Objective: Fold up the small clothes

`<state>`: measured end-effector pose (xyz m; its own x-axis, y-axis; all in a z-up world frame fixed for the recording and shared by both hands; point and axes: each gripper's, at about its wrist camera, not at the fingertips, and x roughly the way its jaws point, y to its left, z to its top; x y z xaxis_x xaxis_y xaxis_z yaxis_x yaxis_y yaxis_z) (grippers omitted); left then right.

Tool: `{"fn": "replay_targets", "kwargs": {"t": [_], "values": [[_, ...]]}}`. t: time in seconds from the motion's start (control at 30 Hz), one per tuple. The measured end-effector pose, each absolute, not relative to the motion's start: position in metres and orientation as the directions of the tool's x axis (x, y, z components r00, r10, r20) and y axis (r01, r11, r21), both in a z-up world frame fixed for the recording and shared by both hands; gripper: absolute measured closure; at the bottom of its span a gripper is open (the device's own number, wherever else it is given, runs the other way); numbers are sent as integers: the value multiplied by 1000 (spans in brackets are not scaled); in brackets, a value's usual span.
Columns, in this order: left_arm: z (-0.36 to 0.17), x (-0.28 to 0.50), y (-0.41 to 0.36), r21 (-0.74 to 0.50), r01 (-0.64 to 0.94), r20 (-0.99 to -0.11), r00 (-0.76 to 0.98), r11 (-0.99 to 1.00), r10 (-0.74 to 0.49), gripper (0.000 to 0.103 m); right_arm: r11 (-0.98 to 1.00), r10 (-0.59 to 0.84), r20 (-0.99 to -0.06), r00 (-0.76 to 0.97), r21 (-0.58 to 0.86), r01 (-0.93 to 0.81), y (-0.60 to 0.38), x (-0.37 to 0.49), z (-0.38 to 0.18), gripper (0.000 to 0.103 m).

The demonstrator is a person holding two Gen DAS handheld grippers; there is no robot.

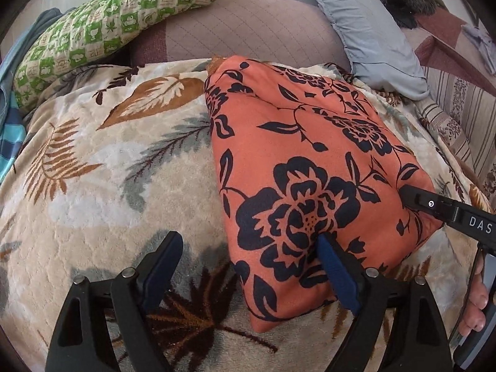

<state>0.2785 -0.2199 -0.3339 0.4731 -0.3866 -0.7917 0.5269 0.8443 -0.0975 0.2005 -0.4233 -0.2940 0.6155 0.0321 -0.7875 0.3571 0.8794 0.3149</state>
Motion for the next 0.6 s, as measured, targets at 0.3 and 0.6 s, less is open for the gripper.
{"fn": "replay_targets", "kwargs": {"t": [0.3,0.6], "values": [[-305,261,-219,-15,537,-739,562,844,-371,14,791,-11,-691,723,437,430,-464,177,-273,29],[-288,261,-215,33,509,-704,623,860,-341,14,766,0,-678,735,473,436,-479,169,-272,29]]}}
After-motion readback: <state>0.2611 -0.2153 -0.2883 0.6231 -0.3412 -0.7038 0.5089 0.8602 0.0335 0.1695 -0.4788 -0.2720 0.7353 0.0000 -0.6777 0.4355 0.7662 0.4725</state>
